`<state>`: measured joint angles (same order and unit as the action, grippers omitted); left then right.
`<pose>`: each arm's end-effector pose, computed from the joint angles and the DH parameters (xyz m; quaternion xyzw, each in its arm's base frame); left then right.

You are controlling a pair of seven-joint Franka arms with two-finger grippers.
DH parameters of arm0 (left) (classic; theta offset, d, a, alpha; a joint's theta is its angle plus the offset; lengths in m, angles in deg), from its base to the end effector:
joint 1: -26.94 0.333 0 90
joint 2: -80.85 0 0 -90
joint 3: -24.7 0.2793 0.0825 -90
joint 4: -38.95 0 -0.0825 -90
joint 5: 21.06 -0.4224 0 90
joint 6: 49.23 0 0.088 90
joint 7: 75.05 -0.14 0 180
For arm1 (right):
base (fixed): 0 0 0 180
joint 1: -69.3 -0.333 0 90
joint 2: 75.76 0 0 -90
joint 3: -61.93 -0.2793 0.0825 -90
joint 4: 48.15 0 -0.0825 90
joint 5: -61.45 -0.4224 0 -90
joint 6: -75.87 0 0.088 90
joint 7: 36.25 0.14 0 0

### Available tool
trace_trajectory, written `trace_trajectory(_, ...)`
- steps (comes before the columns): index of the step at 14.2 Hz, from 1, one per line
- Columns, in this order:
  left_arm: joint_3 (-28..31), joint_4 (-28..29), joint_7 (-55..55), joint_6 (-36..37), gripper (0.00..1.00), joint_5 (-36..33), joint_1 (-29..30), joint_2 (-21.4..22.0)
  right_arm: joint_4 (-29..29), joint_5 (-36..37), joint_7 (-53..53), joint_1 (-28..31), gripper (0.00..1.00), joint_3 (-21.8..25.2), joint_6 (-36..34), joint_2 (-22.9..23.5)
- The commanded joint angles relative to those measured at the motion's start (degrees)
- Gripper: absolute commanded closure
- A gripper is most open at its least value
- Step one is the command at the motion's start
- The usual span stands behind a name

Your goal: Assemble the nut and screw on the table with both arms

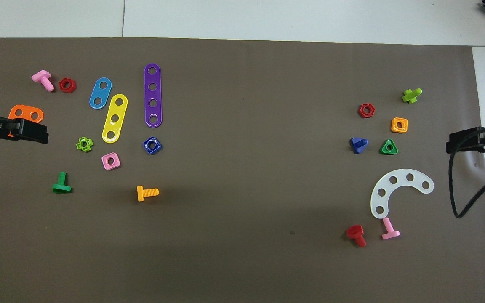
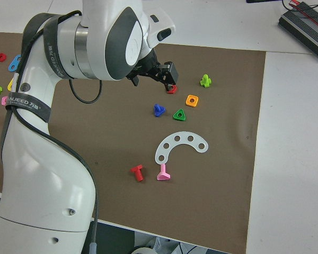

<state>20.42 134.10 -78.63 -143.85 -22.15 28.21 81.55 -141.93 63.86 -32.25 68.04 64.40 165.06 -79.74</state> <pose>0.5943 -0.0289 0.5230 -0.9983 0.0582 -0.0014 0.0099 0.5713 -0.0186 0.5605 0.9988 -0.0456 -0.0049 0.0197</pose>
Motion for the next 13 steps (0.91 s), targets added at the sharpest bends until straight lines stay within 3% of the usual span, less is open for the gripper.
trace_trajectory(1,-0.5,1.8,-0.6,-0.3,0.00,0.3,1.0,1.6,-0.9,-0.3,-1.5,0.0,0.00,0.0,1.2,-0.5)
trace_trajectory(7,-0.5,1.8,-0.6,-0.4,0.00,0.3,1.0,1.6,-2.7,-0.3,-4.3,0.0,0.00,-0.1,2.5,-0.2)
trace_trajectory(9,-0.5,1.8,-0.5,-0.4,0.00,0.3,1.0,1.6,-7.8,-0.7,-4.1,-1.9,0.00,-0.1,11.5,0.2)
trace_trajectory(13,-0.5,1.8,-0.5,-0.4,0.00,0.2,1.0,1.6,-9.0,-4.2,-4.5,-4.0,0.00,-0.1,23.5,10.0)
